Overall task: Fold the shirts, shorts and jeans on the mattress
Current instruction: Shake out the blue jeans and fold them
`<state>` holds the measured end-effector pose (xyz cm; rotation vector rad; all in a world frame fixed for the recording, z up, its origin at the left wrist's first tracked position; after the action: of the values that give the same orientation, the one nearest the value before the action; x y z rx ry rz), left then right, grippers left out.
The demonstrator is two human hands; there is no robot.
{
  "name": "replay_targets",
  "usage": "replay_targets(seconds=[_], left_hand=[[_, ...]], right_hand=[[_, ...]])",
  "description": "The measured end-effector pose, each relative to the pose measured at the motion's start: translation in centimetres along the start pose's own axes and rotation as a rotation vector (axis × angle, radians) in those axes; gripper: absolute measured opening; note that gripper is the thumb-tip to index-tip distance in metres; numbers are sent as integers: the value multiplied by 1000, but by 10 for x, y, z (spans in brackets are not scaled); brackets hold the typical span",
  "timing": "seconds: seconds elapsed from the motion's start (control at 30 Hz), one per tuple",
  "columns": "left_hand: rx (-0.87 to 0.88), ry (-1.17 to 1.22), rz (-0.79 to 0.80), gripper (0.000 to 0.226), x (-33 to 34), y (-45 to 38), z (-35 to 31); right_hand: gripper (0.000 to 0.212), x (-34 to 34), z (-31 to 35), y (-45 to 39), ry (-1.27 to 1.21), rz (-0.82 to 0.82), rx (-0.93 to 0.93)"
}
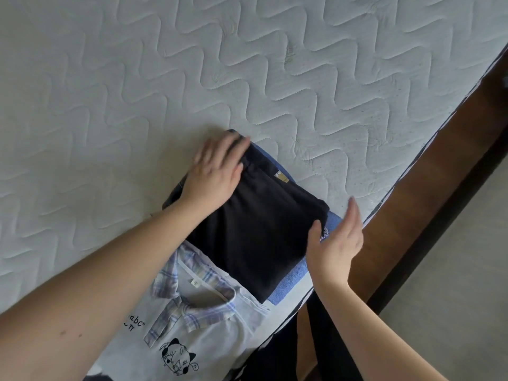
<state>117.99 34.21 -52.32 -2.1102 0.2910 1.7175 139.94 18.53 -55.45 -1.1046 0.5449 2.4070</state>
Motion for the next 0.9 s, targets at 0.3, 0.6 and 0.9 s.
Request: replay_targets(seconds=[0.3, 0.6, 0.9], left_hand=[[323, -240, 225, 60, 72, 29, -12], [266, -182, 262, 59, 69, 23, -9], [-51, -94, 147, 54, 15, 111, -4]], right_hand=[[69, 94, 60, 0, 395, 360, -504], [87, 71, -16, -13, 647, 473, -340], [84, 89, 58, 78, 429, 465, -597]])
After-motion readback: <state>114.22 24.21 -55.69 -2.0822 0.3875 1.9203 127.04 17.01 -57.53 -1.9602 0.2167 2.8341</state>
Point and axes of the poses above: each hand's wrist, its own y-axis away from the middle knuckle, its own x-axis out of the palm, z = x × y, the point moved 9 cm from there along -y, towards the middle knuckle, and after that the axes turned 6 degrees about -x, right-handed, at the moved point
